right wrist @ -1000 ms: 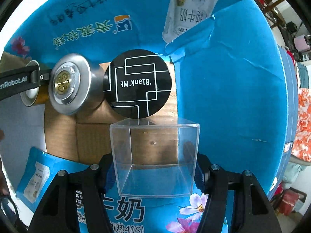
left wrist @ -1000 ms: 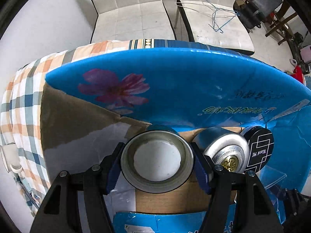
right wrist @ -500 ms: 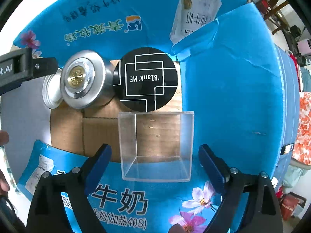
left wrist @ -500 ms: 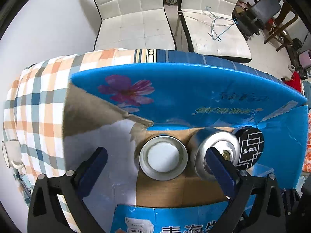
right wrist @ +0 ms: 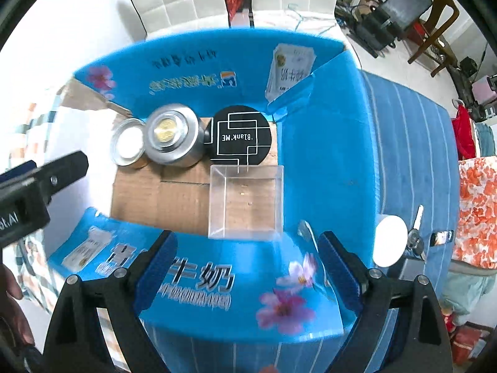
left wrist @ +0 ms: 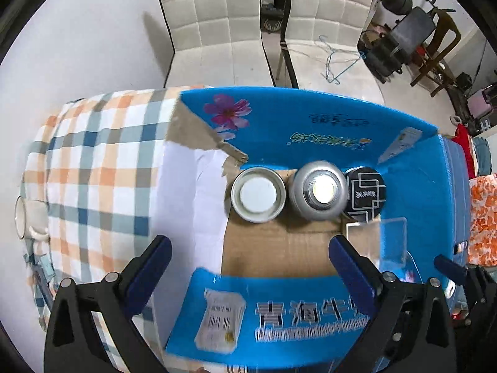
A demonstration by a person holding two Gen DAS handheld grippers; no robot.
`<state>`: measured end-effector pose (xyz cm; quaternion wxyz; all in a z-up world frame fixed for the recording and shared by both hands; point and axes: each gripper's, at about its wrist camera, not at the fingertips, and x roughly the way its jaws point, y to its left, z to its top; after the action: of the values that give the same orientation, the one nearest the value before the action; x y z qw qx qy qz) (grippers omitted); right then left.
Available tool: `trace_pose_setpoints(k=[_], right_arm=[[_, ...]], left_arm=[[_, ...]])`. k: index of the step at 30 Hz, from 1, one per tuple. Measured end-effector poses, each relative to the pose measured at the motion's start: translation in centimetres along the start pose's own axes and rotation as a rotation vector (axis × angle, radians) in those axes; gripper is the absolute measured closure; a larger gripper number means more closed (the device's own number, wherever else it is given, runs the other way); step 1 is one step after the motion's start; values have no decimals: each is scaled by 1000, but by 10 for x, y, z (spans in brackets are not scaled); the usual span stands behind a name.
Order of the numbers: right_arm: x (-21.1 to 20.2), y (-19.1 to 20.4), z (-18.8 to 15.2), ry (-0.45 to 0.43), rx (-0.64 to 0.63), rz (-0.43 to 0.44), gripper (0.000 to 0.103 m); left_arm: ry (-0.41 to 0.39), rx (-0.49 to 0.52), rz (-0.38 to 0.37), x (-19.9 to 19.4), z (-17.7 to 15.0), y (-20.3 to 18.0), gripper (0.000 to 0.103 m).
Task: Organize rigid objects
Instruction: 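Open both tools and lift them away from the box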
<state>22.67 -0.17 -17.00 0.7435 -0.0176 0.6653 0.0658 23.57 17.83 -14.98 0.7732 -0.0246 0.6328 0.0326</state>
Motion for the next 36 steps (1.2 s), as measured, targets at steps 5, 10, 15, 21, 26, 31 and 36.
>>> trace_pose_setpoints(k=[5, 10, 15, 21, 26, 31, 36], right_arm=[[-35, -8, -23, -66, -7, 12, 9], [-72, -12, -47, -108, -19, 41, 9], [-122, -16, -70, -177, -45, 45, 9], [-168, -20, -89, -243, -74, 63, 9], [-193, -23, -101, -277, -81, 104, 9], [-203, -41, -113, -289, -65, 147, 9], [-194, -96, -131, -275, 25, 130, 9]], left_arm=[[-57, -19, -30, -39, -20, -2, 0], [-103, -15, -35, -78, -39, -6, 0], [-157, 0, -30, -116, -58, -14, 0], [-228, -10, -30, -156, -77, -21, 0], [-265, -25, -31, -179, -93, -27, 0], [-272, -9, -54, -184, -103, -42, 0], [-249, 48, -102, -173, -110, -88, 0]])
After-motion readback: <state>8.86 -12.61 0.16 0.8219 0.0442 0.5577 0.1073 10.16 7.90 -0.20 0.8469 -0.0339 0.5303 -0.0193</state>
